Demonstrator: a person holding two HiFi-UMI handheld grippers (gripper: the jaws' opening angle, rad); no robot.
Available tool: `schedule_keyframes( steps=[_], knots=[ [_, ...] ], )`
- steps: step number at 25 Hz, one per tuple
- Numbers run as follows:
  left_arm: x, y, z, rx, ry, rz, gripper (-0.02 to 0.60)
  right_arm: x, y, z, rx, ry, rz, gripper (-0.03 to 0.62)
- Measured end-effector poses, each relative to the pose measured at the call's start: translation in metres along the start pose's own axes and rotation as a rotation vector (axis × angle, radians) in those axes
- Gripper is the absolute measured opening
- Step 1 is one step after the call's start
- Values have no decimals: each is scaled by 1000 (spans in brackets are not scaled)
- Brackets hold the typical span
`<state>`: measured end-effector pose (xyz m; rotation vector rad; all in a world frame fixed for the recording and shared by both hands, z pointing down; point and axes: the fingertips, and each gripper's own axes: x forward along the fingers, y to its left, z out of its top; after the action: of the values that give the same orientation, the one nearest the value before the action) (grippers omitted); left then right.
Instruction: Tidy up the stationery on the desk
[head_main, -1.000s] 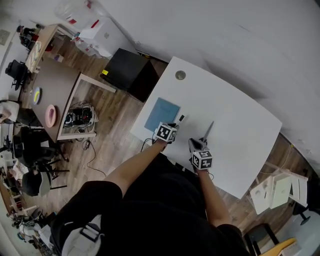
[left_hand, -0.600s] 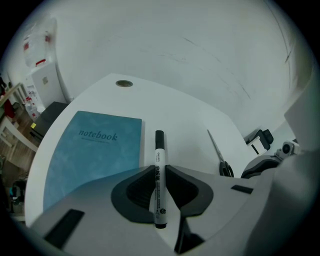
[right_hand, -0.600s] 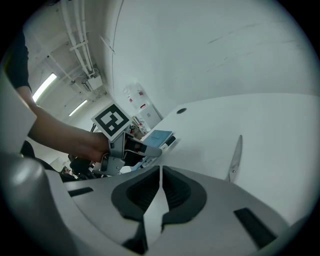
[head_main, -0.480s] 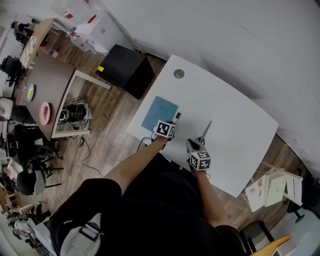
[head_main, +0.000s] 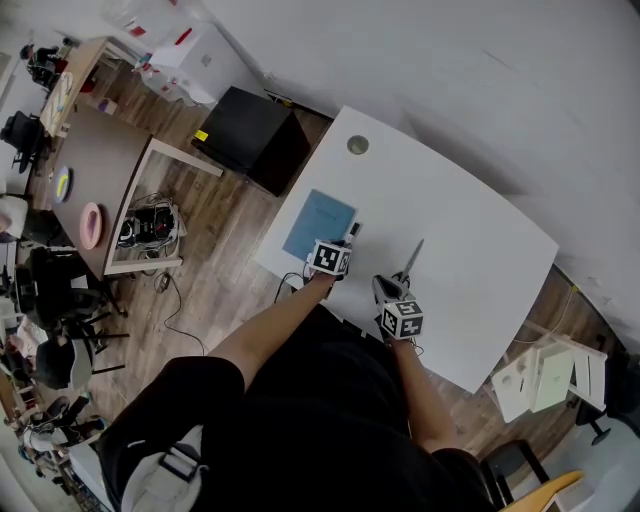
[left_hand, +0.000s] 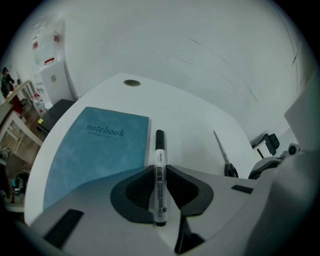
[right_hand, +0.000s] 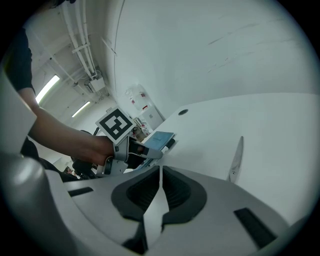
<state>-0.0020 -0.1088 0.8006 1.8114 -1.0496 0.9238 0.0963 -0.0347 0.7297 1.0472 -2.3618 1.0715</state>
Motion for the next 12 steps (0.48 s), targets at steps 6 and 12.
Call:
schedule_keyframes(
  steps=[6,12],
  knots=[
    [0,-4,-1,3,0,-3,106,-7,-3,0,9,-23,8,40],
    [-5,-3,3,20,-29,15,117,-15,-5,2,42,-64,21,40]
  ],
)
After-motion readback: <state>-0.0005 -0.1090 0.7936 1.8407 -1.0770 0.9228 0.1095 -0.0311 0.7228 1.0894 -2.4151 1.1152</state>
